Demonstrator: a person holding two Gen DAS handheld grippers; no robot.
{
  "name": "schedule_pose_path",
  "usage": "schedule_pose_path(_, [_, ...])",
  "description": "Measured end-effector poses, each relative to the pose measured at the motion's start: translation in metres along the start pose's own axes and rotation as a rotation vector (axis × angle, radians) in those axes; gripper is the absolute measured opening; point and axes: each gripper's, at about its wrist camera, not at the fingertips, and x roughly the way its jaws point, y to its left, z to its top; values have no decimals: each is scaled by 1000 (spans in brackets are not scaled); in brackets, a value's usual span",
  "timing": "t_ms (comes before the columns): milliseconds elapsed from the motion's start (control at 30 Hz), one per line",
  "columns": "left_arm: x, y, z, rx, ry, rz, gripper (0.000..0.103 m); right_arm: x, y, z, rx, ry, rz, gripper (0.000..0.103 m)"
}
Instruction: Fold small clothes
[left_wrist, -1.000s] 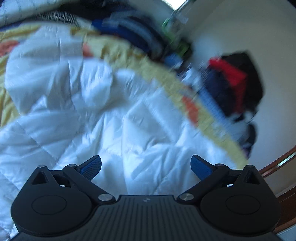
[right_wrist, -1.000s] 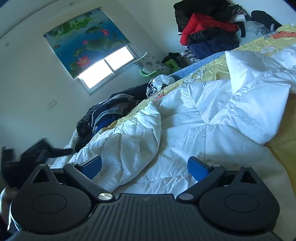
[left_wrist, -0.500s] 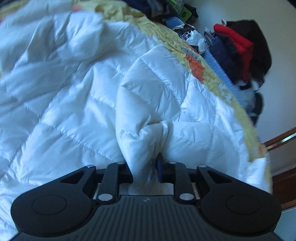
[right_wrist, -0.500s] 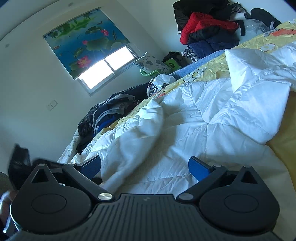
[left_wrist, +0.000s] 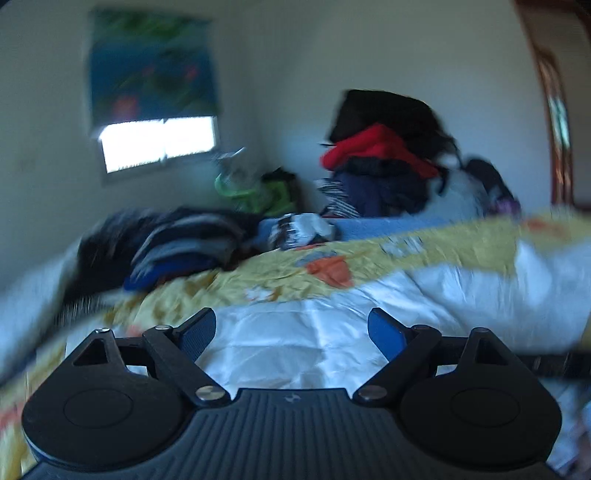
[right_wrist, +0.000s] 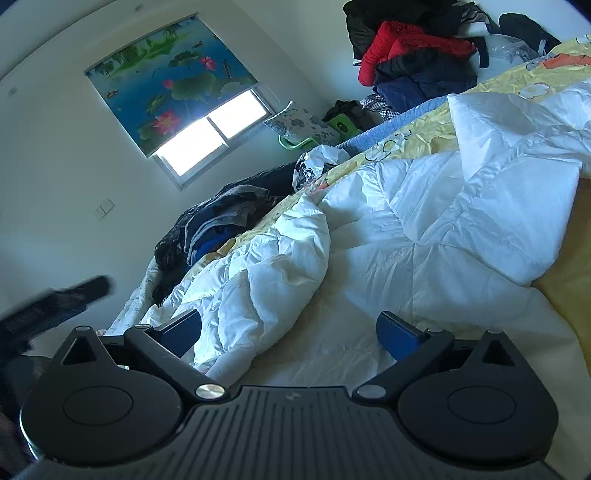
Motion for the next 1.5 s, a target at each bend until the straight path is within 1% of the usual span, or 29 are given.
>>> schedule_pose_path(33, [11, -13, -5, 44, 18, -8, 90, 0, -1, 0, 3, 0, 1, 103])
schedule_pose_path(67, [23, -21, -10, 62, 57, -18, 90, 0, -1, 0, 6, 0, 2, 103])
schedule_pose_path(133, [47, -28, -23, 44, 176, -30, 90, 0, -2, 0, 12, 1, 3, 103])
schedule_pose_path(200, [72, -30, -36, 13, 317, -49, 90, 0, -3, 0, 15, 3, 4, 103])
schedule_pose_path(233, [78, -27, -42, -22, 348, -71, 90, 0, -3, 0, 16, 4, 5, 103])
schedule_pose_path(300, [81, -20, -47, -83, 350, -98, 91, 1, -3, -1, 19, 5, 5, 103])
schedule_pose_path(400, [84, -12, -43, -103, 380, -133, 91, -1, -4, 0, 31, 2, 3, 102])
schedule_pose_path(433, [79, -6, -41, -110, 380, -144, 90, -5, -3, 1, 36, -15, -10, 102])
schedule_pose_path(467, [72, 0, -38, -121, 358, -157, 90, -10, -1, 2, 33, -46, -26, 102])
schedule_pose_path(500, [61, 4, -38, -129, 310, -166, 90, -15, 4, 4, 26, -79, -34, 102])
schedule_pose_path(567, [39, 9, -41, -118, 188, -166, 91, -19, 16, 12, 21, -118, 1, 102])
schedule_pose_path(600, [30, 10, -43, -105, 143, -163, 93, -15, 22, 16, 23, -108, 37, 102])
schedule_pose_path(633, [27, 12, -46, -96, 117, -168, 97, -7, 28, 22, 19, -73, 67, 102])
schedule_pose_path(667, [26, 12, -49, -91, 115, -182, 98, 2, 35, 28, 9, -40, 87, 102])
schedule_pose_path(733, [37, 9, -56, -92, 178, -185, 98, 27, 47, 43, 6, 20, 122, 100])
schedule_pose_path(767, [46, 9, -61, -102, 225, -181, 98, 41, 51, 50, 8, 53, 126, 94])
schedule_pose_path(800, [55, 11, -64, -118, 269, -194, 98, 56, 55, 58, 7, 92, 120, 91])
schedule_pose_path(867, [64, 16, -65, -156, 306, -227, 101, 87, 62, 67, -22, 172, 78, 73])
schedule_pose_path(967, [71, 21, -68, -179, 336, -257, 103, 128, 62, 60, -73, 309, -13, 73])
schedule_pose_path(1033, [72, 24, -69, -191, 341, -272, 103, 144, 54, 46, -88, 385, -80, 67])
schedule_pose_path(1067, [73, 25, -70, -198, 343, -278, 103, 145, 50, 41, -111, 381, -76, 63])
schedule_pose_path(1133, [74, 27, -70, -207, 345, -286, 103, 142, 44, 33, -129, 357, -41, 63])
schedule_pose_path(1233, [74, 28, -69, -211, 343, -290, 103, 138, 40, 36, -69, 356, -30, 62])
schedule_pose_path(1300, [73, 29, -70, -218, 340, -294, 103, 128, 40, 38, -33, 331, -31, 64])
schedule_pose_path(1333, [72, 30, -70, -223, 338, -296, 103, 119, 38, 41, 5, 295, -37, 65])
schedule_pose_path(1367, [72, 31, -70, -229, 335, -298, 103, 102, 35, 42, 49, 238, -32, 67])
schedule_pose_path(1400, [71, 32, -70, -236, 333, -300, 103, 87, 29, 43, 82, 176, -13, 71])
schedule_pose_path(1433, [72, 33, -70, -242, 331, -303, 103, 62, 22, 42, 104, 101, 10, 74])
schedule_pose_path(1500, [71, 35, -70, -253, 327, -307, 103, 13, 4, 45, 137, -45, 7, 85])
